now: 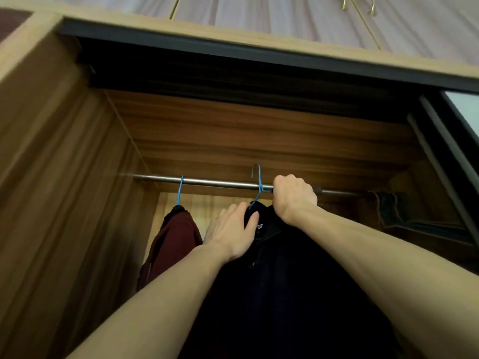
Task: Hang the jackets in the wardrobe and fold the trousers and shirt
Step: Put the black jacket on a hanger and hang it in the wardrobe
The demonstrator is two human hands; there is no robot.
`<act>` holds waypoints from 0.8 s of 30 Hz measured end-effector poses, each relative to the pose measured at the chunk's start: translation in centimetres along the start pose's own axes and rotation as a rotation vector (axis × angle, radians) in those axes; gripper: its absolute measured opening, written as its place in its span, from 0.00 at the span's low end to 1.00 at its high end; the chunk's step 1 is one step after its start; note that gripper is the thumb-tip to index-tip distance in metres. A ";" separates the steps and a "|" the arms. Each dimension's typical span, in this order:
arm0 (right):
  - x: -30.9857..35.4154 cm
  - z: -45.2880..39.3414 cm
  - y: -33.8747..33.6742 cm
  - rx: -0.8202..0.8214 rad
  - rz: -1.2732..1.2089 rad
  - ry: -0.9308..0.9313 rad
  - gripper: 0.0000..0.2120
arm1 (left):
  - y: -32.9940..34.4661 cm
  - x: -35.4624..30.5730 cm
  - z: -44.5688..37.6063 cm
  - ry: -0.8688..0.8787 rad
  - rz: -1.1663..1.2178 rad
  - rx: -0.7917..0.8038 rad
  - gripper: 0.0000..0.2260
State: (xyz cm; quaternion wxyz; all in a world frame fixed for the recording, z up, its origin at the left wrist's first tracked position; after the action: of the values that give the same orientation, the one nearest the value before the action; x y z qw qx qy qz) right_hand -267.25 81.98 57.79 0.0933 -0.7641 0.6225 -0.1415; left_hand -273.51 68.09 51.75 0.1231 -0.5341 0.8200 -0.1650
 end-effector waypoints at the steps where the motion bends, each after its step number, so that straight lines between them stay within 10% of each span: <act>1: 0.2 -0.3 0.6 0.001 0.003 0.000 0.09 | 0.1 -0.2 -0.2 0.009 -0.020 -0.012 0.20; 24: -0.2 1.8 2.0 0.215 -0.034 0.045 0.05 | -1.7 1.2 3.9 -0.076 -0.029 0.028 0.23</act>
State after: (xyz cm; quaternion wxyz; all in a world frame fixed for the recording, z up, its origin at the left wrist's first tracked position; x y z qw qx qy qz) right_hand -268.57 81.67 55.42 0.1581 -0.7567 0.5926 -0.2262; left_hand -271.14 65.80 48.82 0.1590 -0.5500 0.8045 -0.1577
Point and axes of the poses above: each hand's wrist, its own z-axis away from the middle knuckle, its own y-axis out of the palm, x = y × z, the point moved 6 cm from there along -z, towards the middle knuckle, and after that the axes turned 9 degrees about -z, right-handed, at the moved point
